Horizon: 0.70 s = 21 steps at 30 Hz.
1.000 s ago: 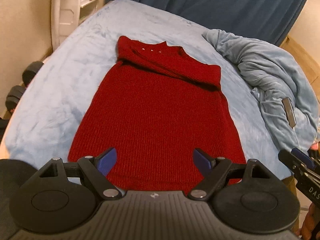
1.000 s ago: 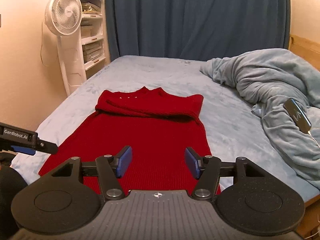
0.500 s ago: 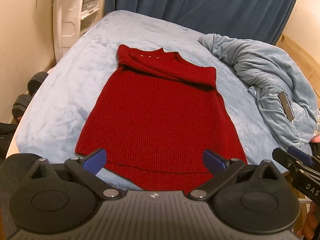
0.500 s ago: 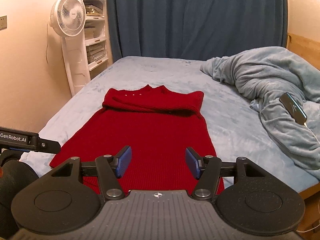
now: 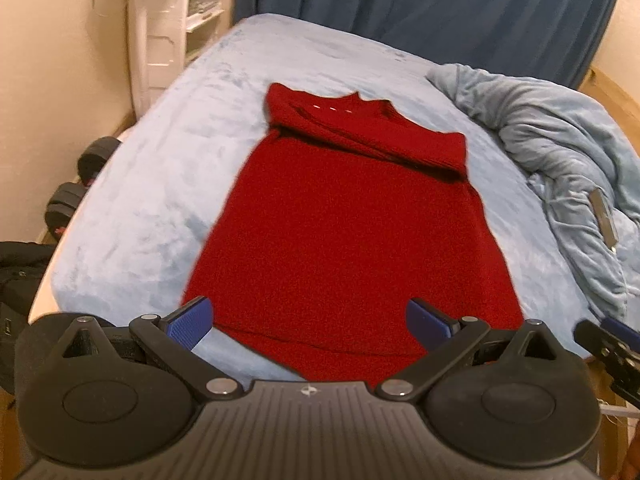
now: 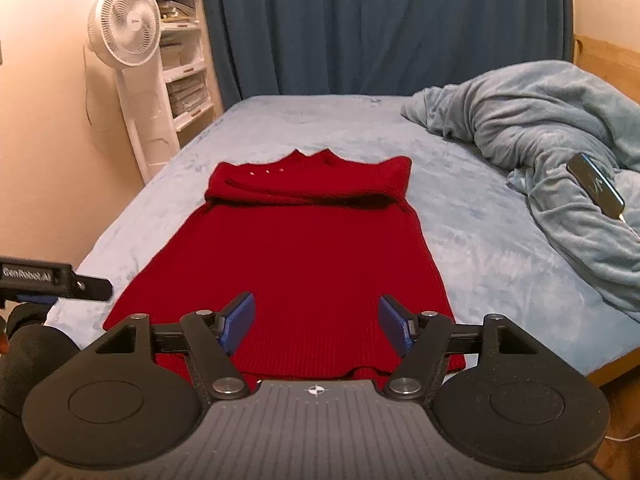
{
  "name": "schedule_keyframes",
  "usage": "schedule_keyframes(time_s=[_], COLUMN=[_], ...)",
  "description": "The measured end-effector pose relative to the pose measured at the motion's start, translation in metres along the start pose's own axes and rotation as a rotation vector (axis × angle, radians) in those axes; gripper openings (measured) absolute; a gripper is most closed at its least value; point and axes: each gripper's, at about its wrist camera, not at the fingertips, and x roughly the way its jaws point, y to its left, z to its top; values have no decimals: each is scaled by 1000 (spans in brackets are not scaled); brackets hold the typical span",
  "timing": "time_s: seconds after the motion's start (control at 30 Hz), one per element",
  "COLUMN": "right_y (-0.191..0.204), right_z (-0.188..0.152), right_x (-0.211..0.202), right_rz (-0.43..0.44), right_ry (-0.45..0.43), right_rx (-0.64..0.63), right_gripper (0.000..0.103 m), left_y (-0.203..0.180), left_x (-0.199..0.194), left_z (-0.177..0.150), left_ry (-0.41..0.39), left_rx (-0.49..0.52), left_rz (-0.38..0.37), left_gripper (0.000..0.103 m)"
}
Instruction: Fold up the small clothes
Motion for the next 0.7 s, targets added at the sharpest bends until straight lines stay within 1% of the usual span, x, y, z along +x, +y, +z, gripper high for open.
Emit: schedule_keyframes(time_s=[0.13,0.23,0.37,0.5,0.57,0.63,0.7], right_y=[-6,-16,-38,-65,-78,-93,-112], right_z=[2,4,6,2,-1,-3,-4], right_x=[10,20,41,68,84,102,121], right_rz=[-19,-46,-98,-85,-67,-53,-46], right_ry=[14,19,35,106,141,188,232], right_rx=[18,22,62,130,146,175,240], right_gripper=[70,71,71,75,81,83,84], left_y=[14,24,34,43,47,52,55], left_x=[14,32,60,88,102,118,132], left_z=[11,15,18,21,23,26,29], left_ry=[5,23,54,78,102,128,153], left_rx=[-10,-16,-19,-18,-25,-42,-50], left_rz=[44,68,81,56,47,26,32], left_gripper=[102,103,102,102,102,102,102])
